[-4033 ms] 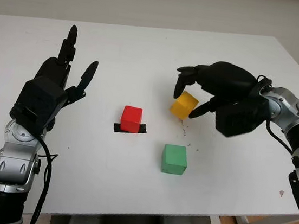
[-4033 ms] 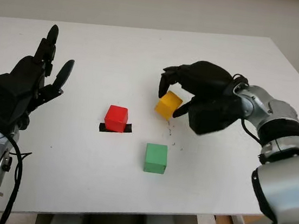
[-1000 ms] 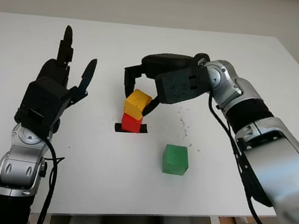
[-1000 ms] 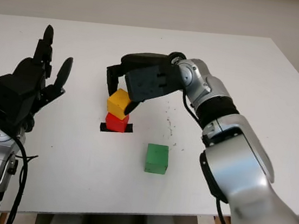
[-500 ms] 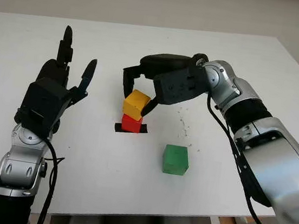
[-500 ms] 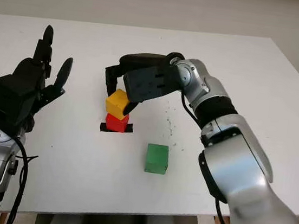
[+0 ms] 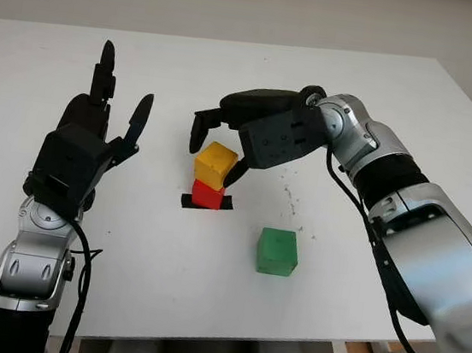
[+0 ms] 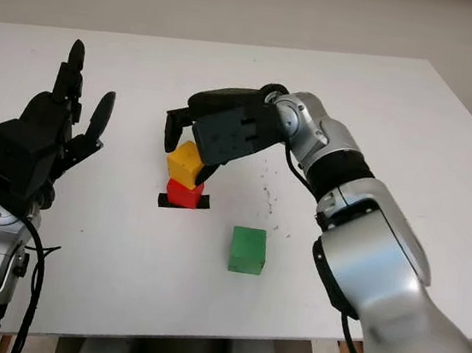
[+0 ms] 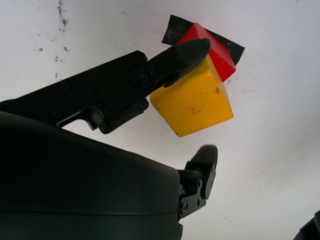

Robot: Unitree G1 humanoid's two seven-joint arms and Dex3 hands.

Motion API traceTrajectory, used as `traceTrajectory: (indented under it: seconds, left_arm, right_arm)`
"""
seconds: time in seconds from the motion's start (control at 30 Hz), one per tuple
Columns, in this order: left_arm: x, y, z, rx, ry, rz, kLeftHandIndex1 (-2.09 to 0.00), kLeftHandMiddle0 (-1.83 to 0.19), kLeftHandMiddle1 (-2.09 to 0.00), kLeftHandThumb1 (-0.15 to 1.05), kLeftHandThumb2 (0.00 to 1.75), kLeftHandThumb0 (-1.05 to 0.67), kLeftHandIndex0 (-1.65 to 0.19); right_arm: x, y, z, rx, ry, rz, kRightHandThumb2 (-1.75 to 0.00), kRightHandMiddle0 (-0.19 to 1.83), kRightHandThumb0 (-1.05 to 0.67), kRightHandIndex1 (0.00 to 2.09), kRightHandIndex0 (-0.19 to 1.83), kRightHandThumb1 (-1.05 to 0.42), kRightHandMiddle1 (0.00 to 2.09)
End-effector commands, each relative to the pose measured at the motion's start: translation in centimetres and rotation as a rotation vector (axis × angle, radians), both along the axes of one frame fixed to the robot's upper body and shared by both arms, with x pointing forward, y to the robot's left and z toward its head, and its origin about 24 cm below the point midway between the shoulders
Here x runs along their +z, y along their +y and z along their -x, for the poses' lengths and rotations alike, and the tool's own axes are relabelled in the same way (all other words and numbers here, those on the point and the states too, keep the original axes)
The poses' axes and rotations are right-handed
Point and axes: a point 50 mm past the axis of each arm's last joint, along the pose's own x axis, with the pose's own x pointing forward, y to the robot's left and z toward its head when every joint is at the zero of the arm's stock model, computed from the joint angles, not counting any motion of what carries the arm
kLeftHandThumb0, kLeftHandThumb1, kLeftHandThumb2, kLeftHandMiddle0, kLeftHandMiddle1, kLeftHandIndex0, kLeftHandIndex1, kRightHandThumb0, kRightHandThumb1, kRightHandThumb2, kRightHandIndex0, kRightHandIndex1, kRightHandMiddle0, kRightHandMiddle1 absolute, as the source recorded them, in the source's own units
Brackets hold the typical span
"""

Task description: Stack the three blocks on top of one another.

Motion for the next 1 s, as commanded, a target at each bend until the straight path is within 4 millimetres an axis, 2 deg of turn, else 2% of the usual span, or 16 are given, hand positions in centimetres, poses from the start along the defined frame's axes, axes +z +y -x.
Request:
traceTrajectory:
  seconds: [0.0,0.3,0.43,0.57,0.67,0.8,0.97]
  left_arm:
    - [0.1,-0.2,0.1,-0.006,-0.016,0.005,-0.05,0.19,-0.01,1.05,0.58,-0.75,0.19]
    - [0.0,-0.1,0.0,-0.003,-0.011,0.001,-0.05,0.19,-0.01,1.05,0.58,-0.75,0.19]
    - [0.0,-0.1,0.0,-0.005,-0.008,-0.002,-0.05,0.19,-0.01,1.05,0.59,-0.77,0.19]
    - [0.0,0.0,0.2,-0.003,-0.016,-0.006,-0.06,0.19,-0.01,1.05,0.59,-0.76,0.18]
    - [-0.1,0.2,0.3,0.005,-0.018,-0.008,-0.06,0.19,-0.02,1.05,0.59,-0.74,0.17]
    - [-0.1,0.2,0.3,0.003,-0.02,-0.012,-0.06,0.19,-0.03,1.05,0.6,-0.76,0.17]
    - [-0.1,0.2,0.2,-0.005,-0.022,-0.005,-0.06,0.19,-0.02,1.05,0.6,-0.76,0.17]
  right_arm:
    - [0.8,0.3,0.0,0.014,-0.015,-0.028,-0.06,-0.01,-0.74,0.03,0.01,-0.91,0.32]
    - [0.8,0.1,-0.1,-0.01,0.024,-0.128,-0.05,-0.08,-0.79,0.01,-0.08,-0.89,0.18]
    - [2.4,-0.9,-0.1,-0.006,0.006,-0.202,-0.06,-0.09,-0.83,0.01,-0.13,-0.91,0.15]
    - [5.3,-3.6,0.4,-0.004,-0.047,-0.389,-0.05,-0.03,-0.78,0.04,-0.1,-0.9,0.16]
    - [6.3,-6.4,1.5,-0.005,-0.072,-0.454,-0.05,0.06,-0.68,0.06,-0.06,-0.9,0.2]
    - [5.7,-9.7,3.2,-0.035,-0.128,-0.429,-0.06,0.13,-0.66,0.08,-0.01,-0.91,0.22]
    - [4.4,-12.6,4.9,-0.083,-0.136,-0.41,-0.06,0.16,-0.65,0.08,0.01,-0.92,0.2]
